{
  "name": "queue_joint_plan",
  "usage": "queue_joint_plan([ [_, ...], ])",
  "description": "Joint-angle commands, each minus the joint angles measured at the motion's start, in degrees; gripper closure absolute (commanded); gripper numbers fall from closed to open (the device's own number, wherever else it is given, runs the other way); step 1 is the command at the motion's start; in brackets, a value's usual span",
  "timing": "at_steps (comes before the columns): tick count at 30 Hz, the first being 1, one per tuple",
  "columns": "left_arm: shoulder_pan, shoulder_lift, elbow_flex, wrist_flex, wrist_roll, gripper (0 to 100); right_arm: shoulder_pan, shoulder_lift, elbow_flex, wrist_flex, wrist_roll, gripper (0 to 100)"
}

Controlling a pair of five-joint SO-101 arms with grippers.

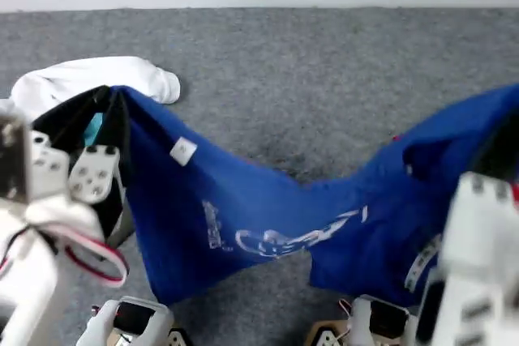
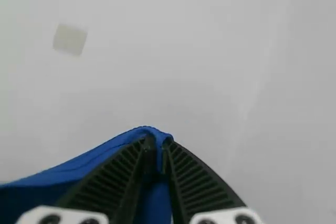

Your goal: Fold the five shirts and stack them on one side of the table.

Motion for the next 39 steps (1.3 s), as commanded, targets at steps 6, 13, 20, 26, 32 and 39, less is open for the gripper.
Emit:
queue_joint_plan([
  [6,-5.4,0.0,25.4,-20.6,-1.0,99,-0.5,9.4,20.2,-12.1,-0.7,98.9],
  [13,-7.3,4.6,43.8,-42.3,-1.0,99,-3.9,20.9,33.4,-29.1,-0.4,98.9],
  [20,-7.9,22.9,40.6,-53.4,-1.0,99,-9.6,41.7,25.1,-38.0,-0.4,98.9],
  [26,-11.4,37.0,26.1,-53.0,-1.0,99,-10.6,62.6,-1.0,-37.2,-0.6,98.9],
  [32,-12.2,46.3,13.1,-48.1,-1.0,99,-12.4,82.9,-31.9,-28.4,-0.6,98.9],
  [39,-12.4,52.5,3.6,-43.1,-1.0,99,-14.6,101.6,-61.2,-20.9,-0.4,98.9],
])
